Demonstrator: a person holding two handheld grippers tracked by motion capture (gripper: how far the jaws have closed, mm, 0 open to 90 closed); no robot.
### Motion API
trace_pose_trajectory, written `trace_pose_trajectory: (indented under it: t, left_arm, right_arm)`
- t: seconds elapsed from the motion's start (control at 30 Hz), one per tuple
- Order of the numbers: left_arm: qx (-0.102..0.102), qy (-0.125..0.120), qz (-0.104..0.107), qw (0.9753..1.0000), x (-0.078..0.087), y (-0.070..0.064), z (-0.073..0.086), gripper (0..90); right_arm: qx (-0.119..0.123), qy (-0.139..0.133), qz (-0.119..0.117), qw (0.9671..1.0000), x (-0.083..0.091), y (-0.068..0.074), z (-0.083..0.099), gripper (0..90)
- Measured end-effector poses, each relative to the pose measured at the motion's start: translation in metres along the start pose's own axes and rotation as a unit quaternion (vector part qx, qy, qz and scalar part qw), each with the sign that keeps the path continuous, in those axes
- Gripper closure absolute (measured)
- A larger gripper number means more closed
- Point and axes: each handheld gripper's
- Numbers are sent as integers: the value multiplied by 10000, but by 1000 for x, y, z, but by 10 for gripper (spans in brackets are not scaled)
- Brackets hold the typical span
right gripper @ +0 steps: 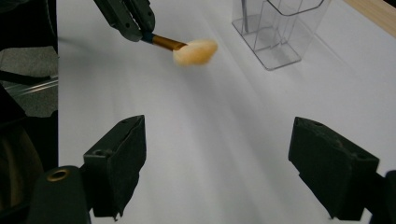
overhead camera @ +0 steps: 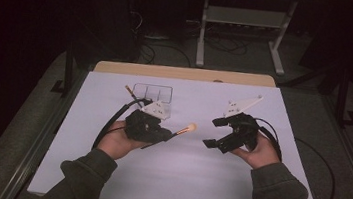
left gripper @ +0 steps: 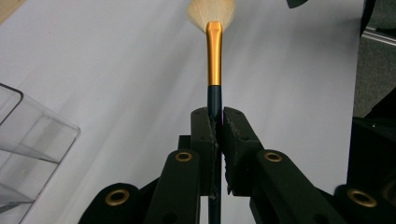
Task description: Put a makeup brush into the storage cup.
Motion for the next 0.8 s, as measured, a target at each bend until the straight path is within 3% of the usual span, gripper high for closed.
trace_pose_trajectory:
  t: [0.03,0.4,0.8]
  left_arm:
    - [-82,45,6,10000,1,0,0,835]
    - [-99,-96,31,9999,7,-2,2,835]
    - [-192,-147,36,9997,9,-5,4,835]
  right_arm:
    - [-8,9,-46,10000,-1,0,-2,185]
    - [143,60,-340,9993,-18,1,-22,201]
    - [154,68,-653,9977,-22,1,-32,233]
Point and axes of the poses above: each handheld gripper's, and its own axes: x roughly backward along the jaws, z roughly out of its underside, y roughly to its left, and after that the axes turned 3 degrees about -y, right-handed
